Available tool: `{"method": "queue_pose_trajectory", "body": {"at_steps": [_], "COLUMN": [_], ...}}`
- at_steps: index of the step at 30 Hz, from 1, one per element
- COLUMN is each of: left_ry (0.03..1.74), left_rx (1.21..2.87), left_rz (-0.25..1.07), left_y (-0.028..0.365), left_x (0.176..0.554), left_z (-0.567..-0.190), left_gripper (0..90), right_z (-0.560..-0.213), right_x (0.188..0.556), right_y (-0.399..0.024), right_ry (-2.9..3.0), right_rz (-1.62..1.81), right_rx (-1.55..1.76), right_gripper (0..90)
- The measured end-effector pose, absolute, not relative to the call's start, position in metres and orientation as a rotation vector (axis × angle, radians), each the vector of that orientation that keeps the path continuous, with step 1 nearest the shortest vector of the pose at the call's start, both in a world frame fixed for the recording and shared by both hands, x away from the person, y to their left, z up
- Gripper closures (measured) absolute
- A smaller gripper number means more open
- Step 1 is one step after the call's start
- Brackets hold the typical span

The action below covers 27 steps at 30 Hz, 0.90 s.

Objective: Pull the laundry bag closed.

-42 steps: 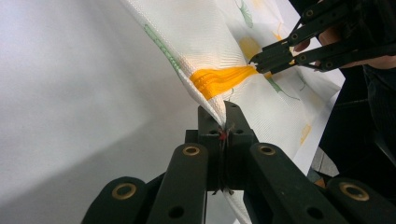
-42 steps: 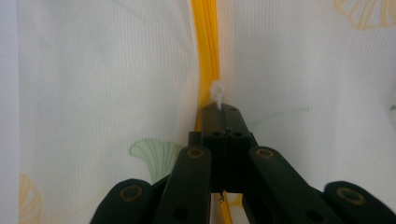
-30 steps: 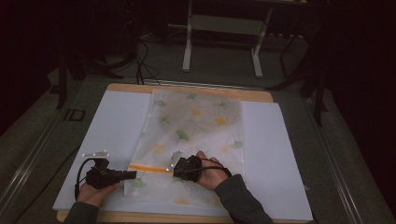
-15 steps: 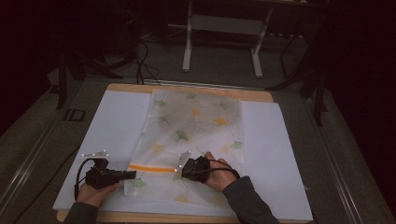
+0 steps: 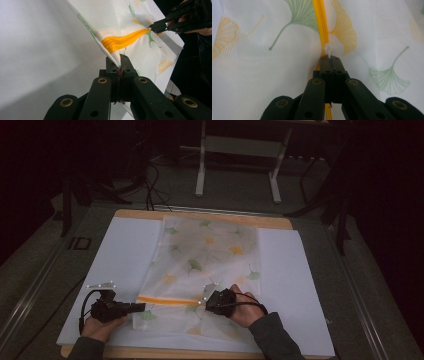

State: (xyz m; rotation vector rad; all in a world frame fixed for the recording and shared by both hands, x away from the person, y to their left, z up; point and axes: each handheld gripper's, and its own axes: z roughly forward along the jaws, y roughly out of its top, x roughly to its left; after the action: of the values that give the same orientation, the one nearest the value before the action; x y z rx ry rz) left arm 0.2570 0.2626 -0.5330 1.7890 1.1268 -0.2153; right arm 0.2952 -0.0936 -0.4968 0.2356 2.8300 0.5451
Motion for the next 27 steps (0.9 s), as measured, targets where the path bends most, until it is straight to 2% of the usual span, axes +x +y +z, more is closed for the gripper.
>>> {"method": "queue_pose_trajectory", "body": {"at_steps": [27], "left_ry": [1.13], "left_rx": [1.787], "left_rz": [-0.213], "left_y": [0.264], "left_x": [0.257], "left_z": [-0.533], "left_gripper": [88.7], "right_z": [-0.5], "right_x": [0.291], "right_y": [-0.128], "right_ry": [2.816], "right_rz": [0.552], "right_rx": [0.312], "right_gripper": [90.0]}}
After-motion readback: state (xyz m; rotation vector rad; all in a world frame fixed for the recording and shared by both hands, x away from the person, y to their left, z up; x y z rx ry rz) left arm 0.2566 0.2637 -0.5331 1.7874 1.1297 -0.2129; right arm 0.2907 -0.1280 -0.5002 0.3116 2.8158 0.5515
